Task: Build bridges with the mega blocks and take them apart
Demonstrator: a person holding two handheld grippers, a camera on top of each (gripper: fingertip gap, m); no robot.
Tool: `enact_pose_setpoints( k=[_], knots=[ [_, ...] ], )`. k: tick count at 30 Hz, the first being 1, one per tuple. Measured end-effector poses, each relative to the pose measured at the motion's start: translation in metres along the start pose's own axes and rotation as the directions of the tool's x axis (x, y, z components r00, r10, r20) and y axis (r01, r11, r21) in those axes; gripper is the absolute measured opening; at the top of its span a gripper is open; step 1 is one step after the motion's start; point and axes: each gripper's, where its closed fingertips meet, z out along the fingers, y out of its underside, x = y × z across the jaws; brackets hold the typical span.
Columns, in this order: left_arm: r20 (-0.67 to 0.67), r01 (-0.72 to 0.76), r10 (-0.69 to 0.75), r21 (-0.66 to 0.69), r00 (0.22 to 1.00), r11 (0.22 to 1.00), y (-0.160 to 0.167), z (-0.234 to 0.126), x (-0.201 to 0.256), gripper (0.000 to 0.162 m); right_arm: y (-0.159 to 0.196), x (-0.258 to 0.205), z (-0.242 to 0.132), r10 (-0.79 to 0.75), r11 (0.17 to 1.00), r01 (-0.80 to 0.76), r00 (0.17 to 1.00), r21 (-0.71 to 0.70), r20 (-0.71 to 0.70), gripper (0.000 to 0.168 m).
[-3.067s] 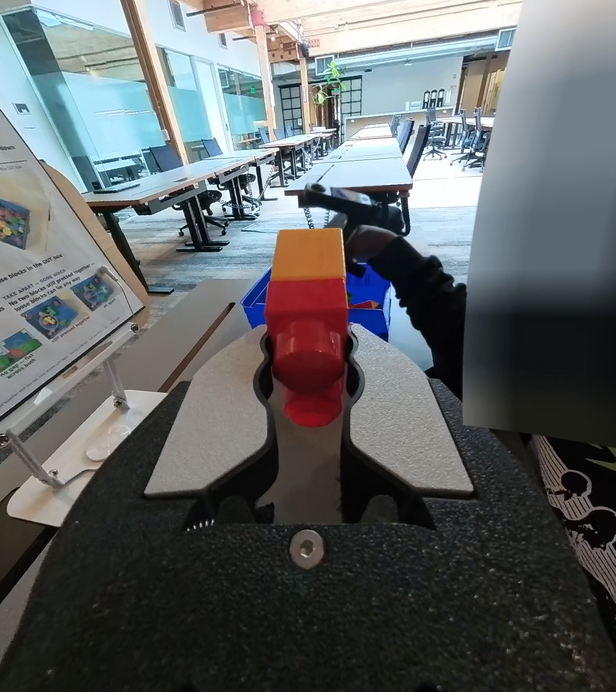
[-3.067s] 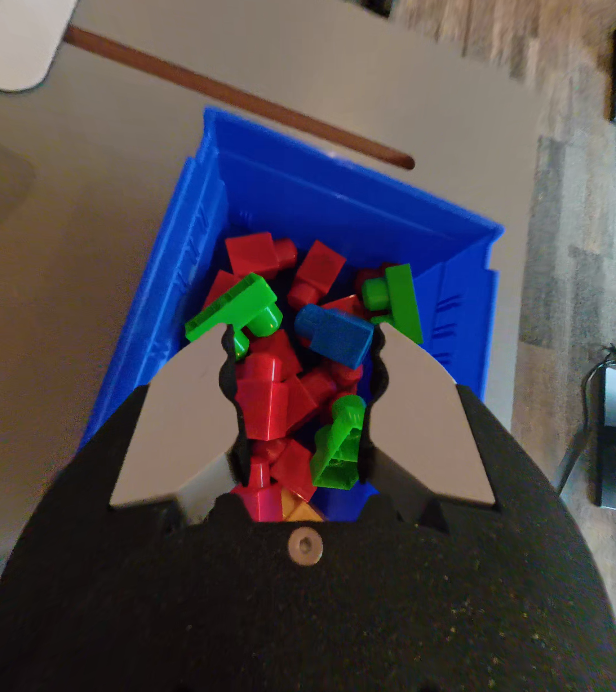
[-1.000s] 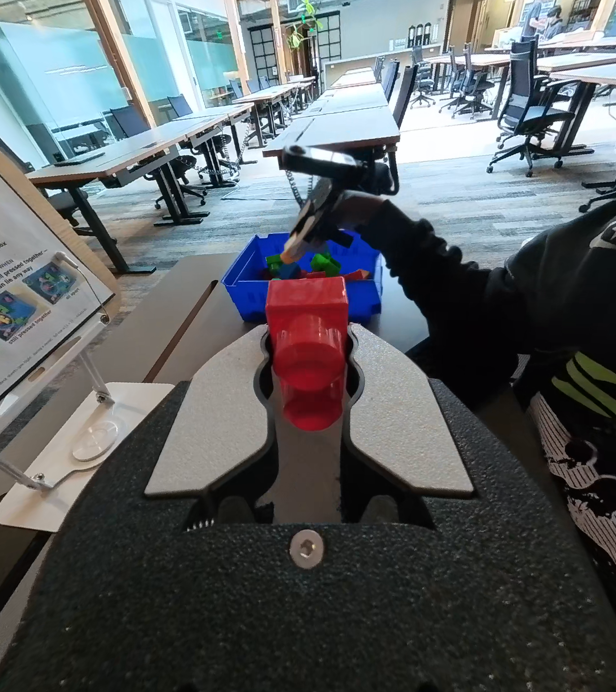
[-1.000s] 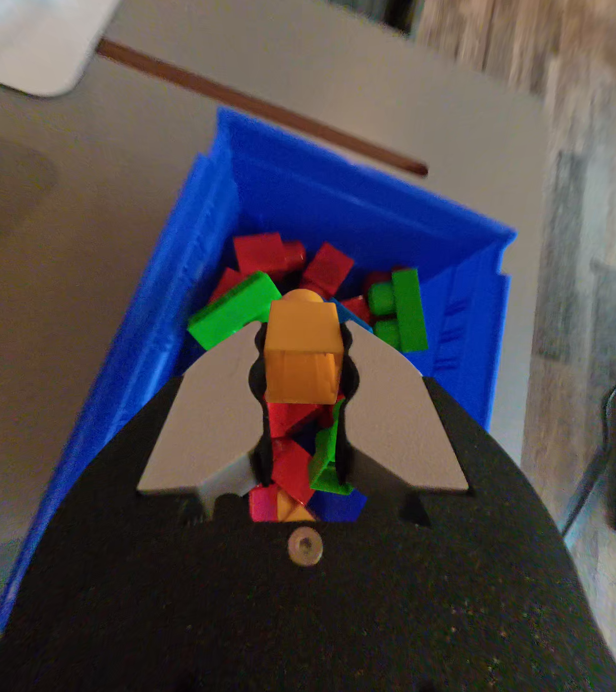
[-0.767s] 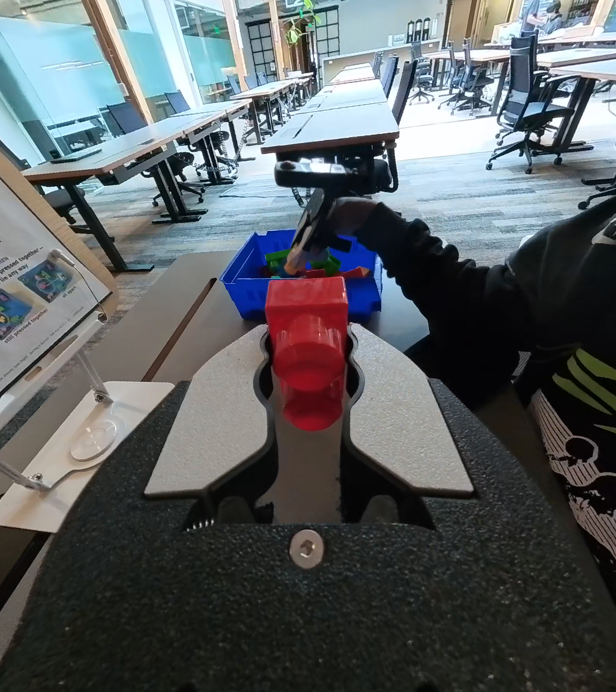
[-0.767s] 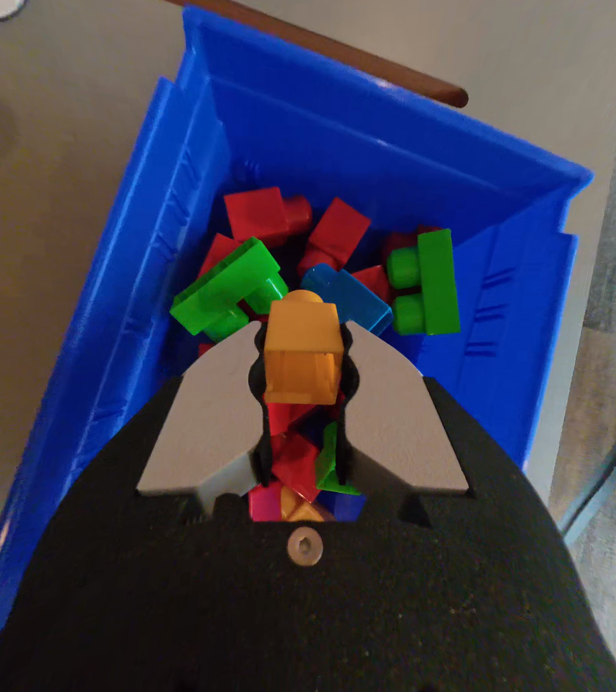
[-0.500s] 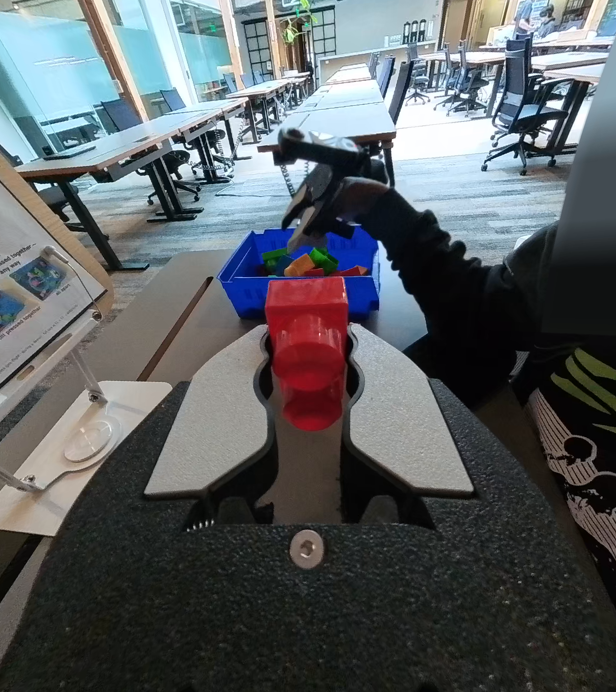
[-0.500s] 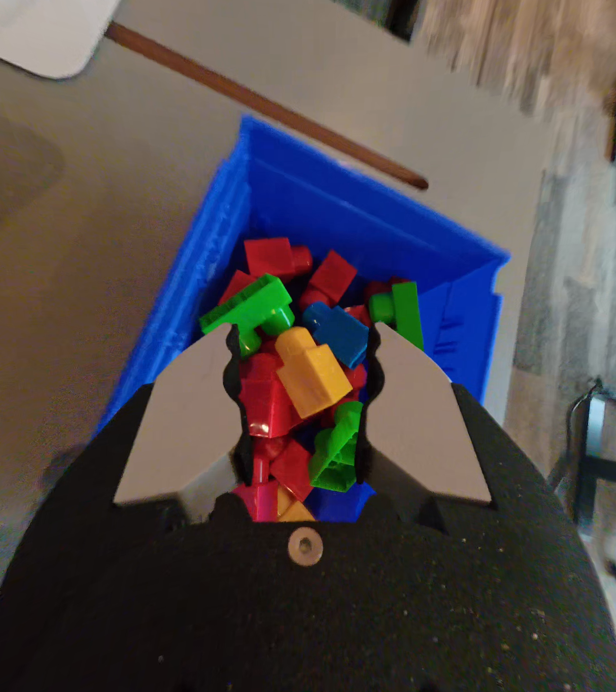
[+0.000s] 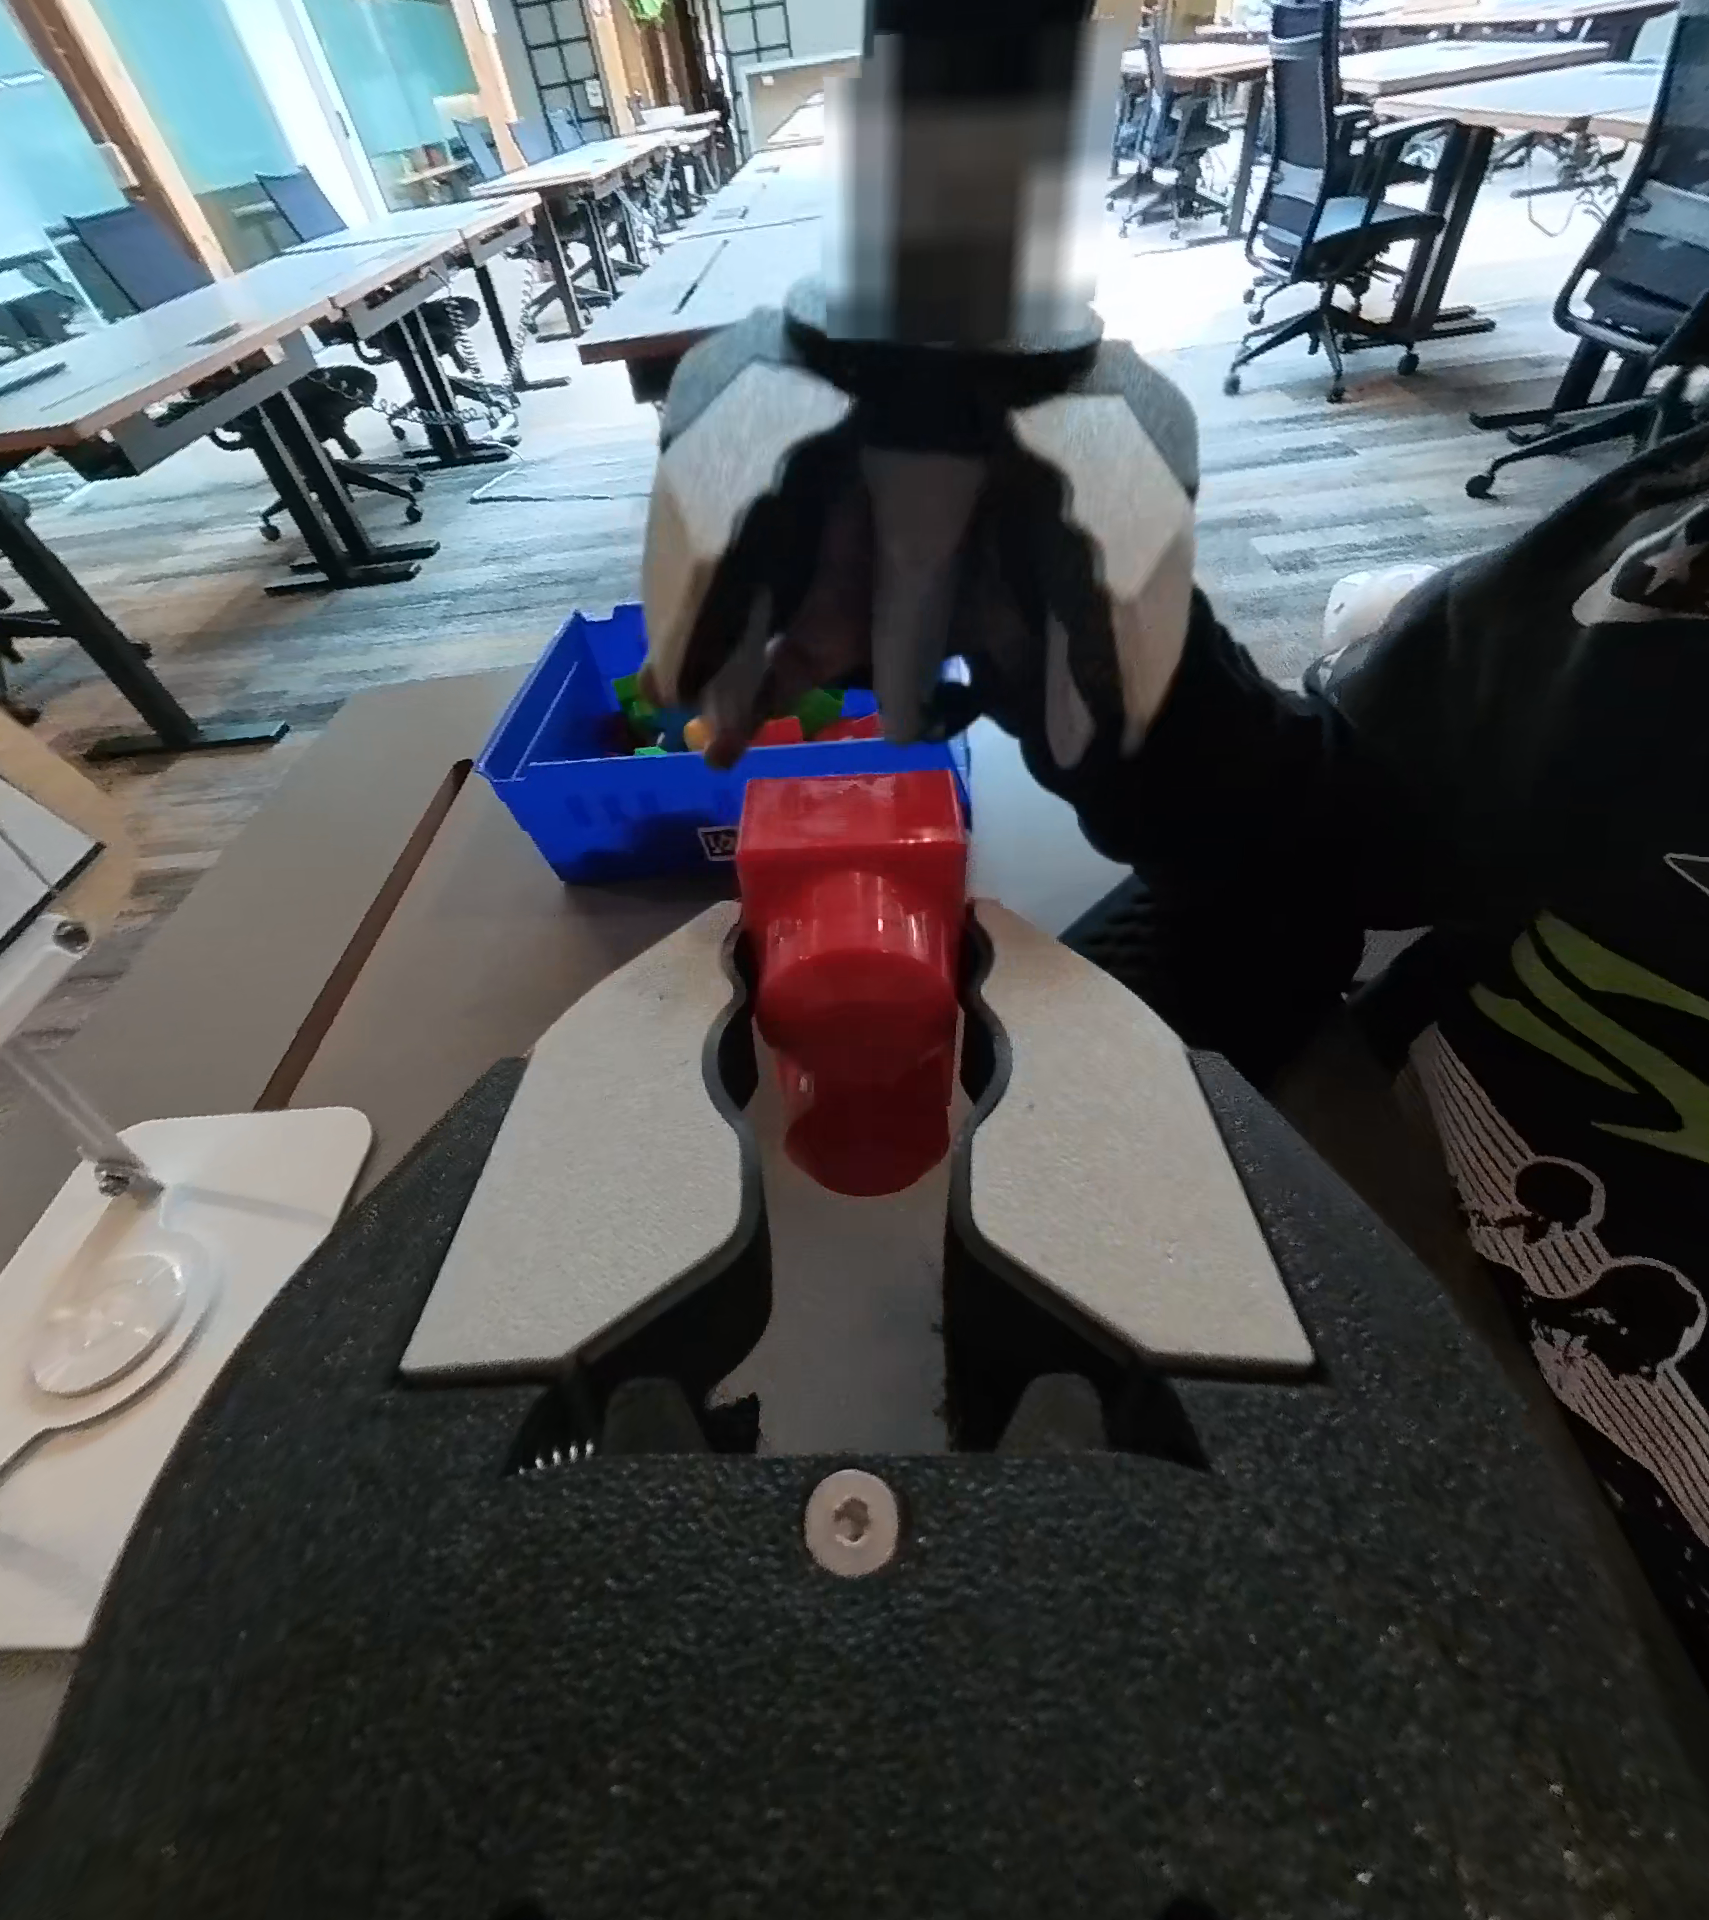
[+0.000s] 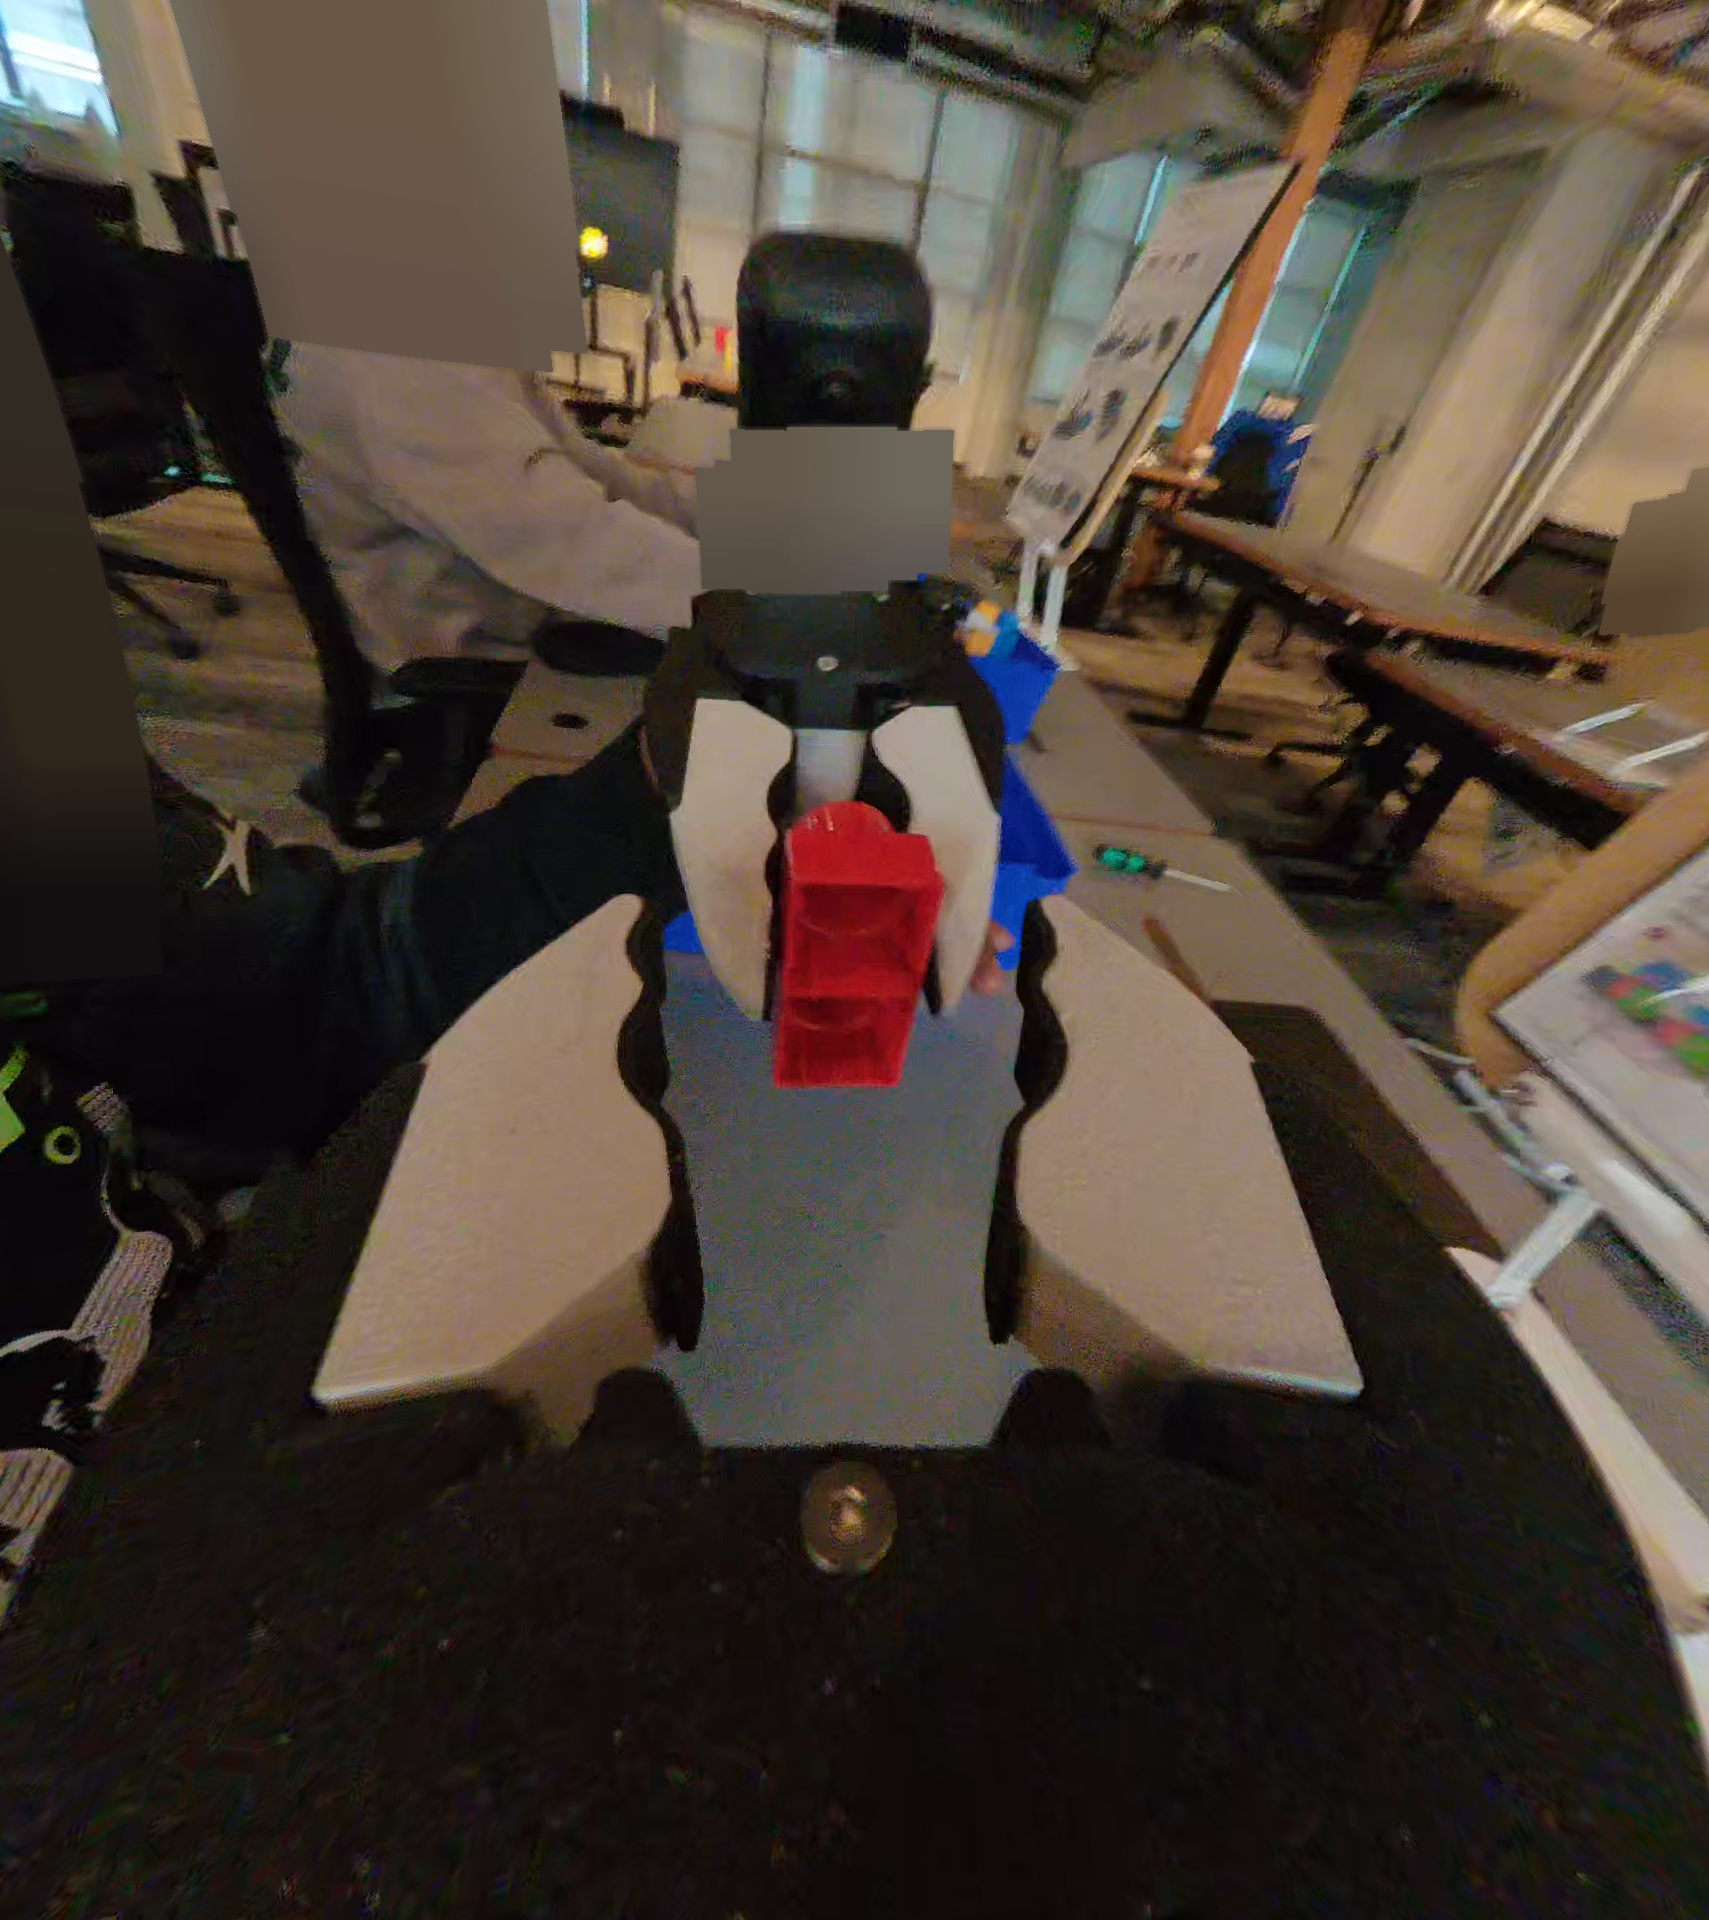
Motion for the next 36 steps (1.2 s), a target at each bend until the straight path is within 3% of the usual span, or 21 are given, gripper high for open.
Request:
enact_pose_setpoints(
  k=[9, 11, 15, 20, 24, 26, 30, 33, 36],
  knots=[
    [-0.047, -0.011, 0.010, -0.023, 0.999, 1.000, 0.002, 0.013, 0.009, 0.036, 0.016, -0.001, 0.022, 0.064, 0.998, -0.064, 0.997, -0.016, 0.048, 0.048],
    [-0.043, -0.010, 0.009, -0.025, 0.999, 1.000, 0.003, 0.014, 0.008, 0.036, 0.018, -0.004, 0.021, 0.053, 0.998, -0.051, 0.996, -0.028, 0.067, 0.035],
    [-0.031, -0.017, 0.017, 0.000, 0.999, 1.000, -0.001, 0.015, 0.007, 0.036, 0.015, -0.002, 0.019, 0.049, 0.999, -0.047, 0.997, -0.027, 0.056, 0.035],
    [0.050, -0.037, 0.037, 0.008, 0.998, 0.999, -0.001, 0.013, -0.005, 0.052, 0.010, 0.013, -0.003, 0.019, 0.999, -0.020, 0.999, -0.037, -0.039, 0.035],
    [0.109, 0.010, -0.018, 0.071, 0.994, 0.997, -0.009, 0.001, -0.017, 0.057, 0.011, 0.043, -0.053, -0.029, 0.994, 0.003, 0.971, -0.108, -0.237, 0.035],
    [0.134, 0.016, -0.029, 0.100, 0.991, 0.995, -0.013, -0.006, -0.022, 0.057, 0.021, 0.068, -0.093, -0.064, 0.981, -0.017, 0.911, -0.193, -0.408, 0.035],
    [0.170, 0.008, -0.029, 0.125, 0.985, 0.992, -0.017, -0.018, -0.026, 0.057, 0.058, 0.116, -0.202, -0.131, 0.916, -0.210, 0.649, -0.342, -0.750, 0.035],
    [0.190, 0.001, -0.028, 0.143, 0.981, 0.990, -0.020, -0.025, -0.028, 0.055, 0.091, 0.134, -0.272, -0.133, 0.875, -0.360, 0.465, -0.324, -0.875, 0.035],
    [0.209, -0.001, -0.030, 0.143, 0.978, 0.990, -0.019, -0.030, -0.031, 0.054, 0.129, 0.145, -0.323, -0.119, 0.831, -0.480, 0.338, -0.280, -0.934, 0.035]
  ],
)
